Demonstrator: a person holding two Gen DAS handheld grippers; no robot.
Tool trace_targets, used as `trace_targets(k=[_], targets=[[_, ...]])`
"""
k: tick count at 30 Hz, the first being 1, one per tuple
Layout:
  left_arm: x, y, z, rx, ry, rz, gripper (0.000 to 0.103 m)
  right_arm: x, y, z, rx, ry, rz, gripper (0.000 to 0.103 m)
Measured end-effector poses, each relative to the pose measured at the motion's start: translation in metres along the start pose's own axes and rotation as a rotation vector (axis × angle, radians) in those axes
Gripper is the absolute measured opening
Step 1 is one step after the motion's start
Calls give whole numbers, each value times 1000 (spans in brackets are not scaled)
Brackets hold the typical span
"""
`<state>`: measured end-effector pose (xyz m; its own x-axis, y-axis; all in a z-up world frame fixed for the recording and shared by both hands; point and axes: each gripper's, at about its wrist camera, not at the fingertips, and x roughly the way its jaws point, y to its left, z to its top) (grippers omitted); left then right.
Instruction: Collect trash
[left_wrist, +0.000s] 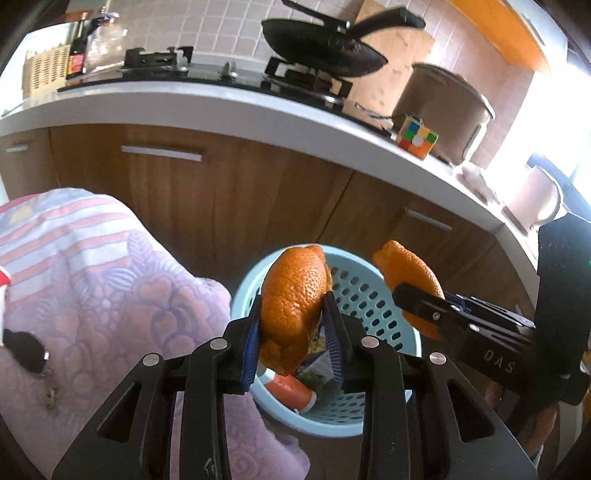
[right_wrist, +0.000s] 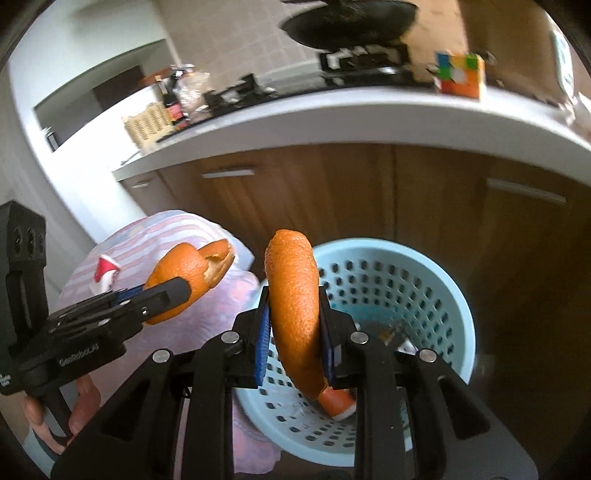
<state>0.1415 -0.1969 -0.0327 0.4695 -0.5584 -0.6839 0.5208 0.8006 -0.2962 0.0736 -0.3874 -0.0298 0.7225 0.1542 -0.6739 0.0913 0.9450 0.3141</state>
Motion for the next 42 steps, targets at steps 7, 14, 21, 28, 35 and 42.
trace_targets(k=[7, 14, 21, 28, 35, 42], targets=[[18, 5, -6, -17, 36, -10, 28, 23, -19, -7, 38, 65, -31, 23], [18, 14, -14, -31, 40, 15, 61, 35, -35, -13, 85, 99, -41, 52], [-18, 28, -16, -58, -23, 25, 66, 12, -21, -5, 65, 31, -13, 52], [-83, 32, -27, -20, -166, 152, 81, -18, 43, -4, -65, -73, 54, 52], [-148, 63, -55, -72, -296, 361, 86, -29, 118, -17, -196, -155, 76, 56], [-178, 98, -72, -140, -345, 445, 86, -28, 169, -30, -248, -198, 59, 57]])
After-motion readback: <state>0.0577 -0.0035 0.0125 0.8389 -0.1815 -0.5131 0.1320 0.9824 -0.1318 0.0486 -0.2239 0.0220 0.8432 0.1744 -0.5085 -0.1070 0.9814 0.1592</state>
